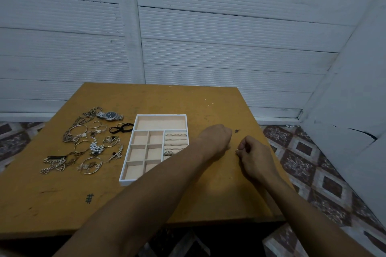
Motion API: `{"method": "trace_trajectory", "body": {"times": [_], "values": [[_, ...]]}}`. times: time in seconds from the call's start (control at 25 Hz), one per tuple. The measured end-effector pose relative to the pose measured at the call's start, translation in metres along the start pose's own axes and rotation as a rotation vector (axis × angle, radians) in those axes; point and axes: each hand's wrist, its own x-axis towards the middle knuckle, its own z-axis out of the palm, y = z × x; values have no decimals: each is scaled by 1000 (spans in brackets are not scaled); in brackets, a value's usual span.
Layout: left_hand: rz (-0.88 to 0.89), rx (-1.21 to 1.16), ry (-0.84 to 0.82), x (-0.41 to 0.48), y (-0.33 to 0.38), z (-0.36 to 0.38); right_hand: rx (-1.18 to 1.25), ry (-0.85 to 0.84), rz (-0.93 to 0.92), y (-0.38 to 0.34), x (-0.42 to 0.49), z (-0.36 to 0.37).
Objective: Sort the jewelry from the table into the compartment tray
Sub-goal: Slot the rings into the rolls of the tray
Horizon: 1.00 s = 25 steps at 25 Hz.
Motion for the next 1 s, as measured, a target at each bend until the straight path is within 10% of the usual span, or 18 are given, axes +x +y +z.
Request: {"method": "trace_trajectory", "body": {"times": [1.0], "values": [[-63, -351, 241, -108, -84, -33, 106, -147, -15, -61, -6, 17]]}}
